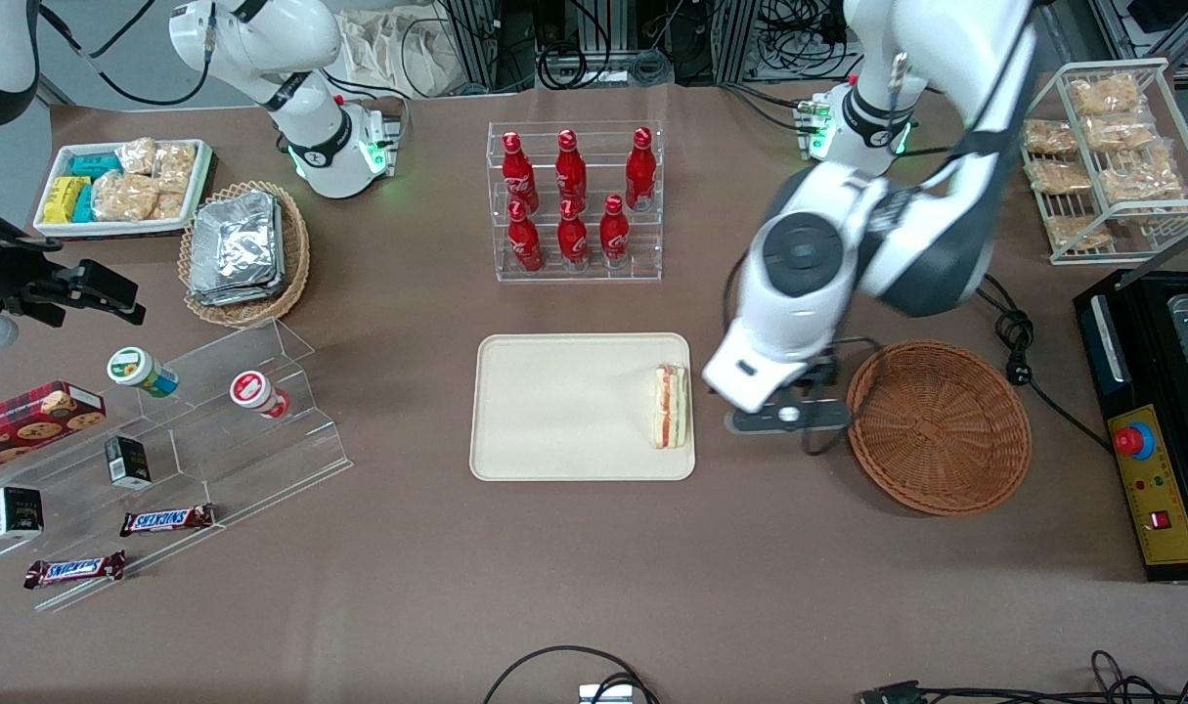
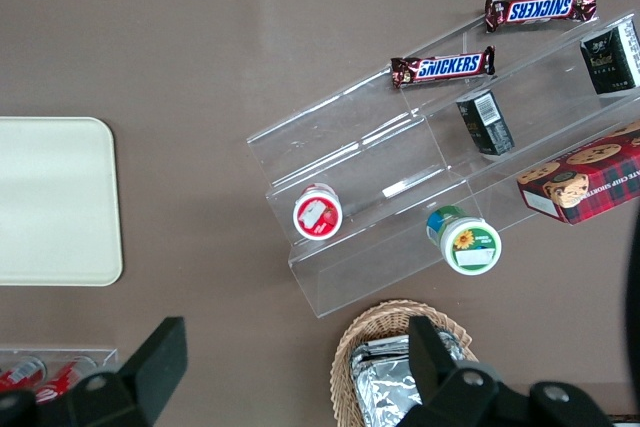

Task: Place sandwich from basket to tray

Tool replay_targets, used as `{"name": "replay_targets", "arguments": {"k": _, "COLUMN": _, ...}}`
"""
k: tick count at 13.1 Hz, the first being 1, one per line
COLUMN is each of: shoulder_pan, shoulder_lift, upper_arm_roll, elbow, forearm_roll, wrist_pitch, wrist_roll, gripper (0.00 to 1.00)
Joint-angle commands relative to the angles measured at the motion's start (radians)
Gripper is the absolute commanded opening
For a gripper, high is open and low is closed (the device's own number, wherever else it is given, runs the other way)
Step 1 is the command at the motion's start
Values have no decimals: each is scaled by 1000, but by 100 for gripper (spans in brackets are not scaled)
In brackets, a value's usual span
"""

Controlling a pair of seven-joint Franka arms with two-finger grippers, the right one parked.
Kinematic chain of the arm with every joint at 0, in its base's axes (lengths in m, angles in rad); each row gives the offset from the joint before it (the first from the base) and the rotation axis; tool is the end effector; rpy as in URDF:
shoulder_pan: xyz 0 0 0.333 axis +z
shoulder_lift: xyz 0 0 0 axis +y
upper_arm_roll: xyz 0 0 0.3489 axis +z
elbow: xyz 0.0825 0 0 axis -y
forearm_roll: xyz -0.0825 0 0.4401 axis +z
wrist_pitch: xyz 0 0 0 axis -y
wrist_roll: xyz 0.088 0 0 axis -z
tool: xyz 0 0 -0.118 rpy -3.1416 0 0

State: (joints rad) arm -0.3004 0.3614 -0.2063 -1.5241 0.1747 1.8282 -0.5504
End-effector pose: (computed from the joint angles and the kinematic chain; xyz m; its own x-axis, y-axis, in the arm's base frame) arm 0.6504 -0.3218 0.4545 1.0000 0.0059 0.0060 0.0065 -0.9943 -0.1065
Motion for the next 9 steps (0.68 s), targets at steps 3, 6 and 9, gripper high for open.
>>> {"name": "replay_targets", "arguments": {"k": 3, "shoulder_pan": 70, "shoulder_lift": -266, "upper_arm_roll": 59, "elbow": -227, "forearm_roll": -89, "wrist_pitch": 6, "wrist_roll": 187, "gripper": 100}}
{"name": "replay_targets", "arguments": {"k": 6, "shoulder_pan": 64, "shoulder_lift": -383, "upper_arm_roll": 166, "elbow": -309, "forearm_roll": -129, "wrist_pitch": -13, "wrist_roll": 358, "gripper": 100}}
{"name": "replay_targets", "arguments": {"k": 9, "shoulder_pan": 61, "shoulder_lift": -412, "upper_arm_roll": 229, "elbow": -294, "forearm_roll": -167, "wrist_pitch": -82, "wrist_roll": 397, "gripper": 100}}
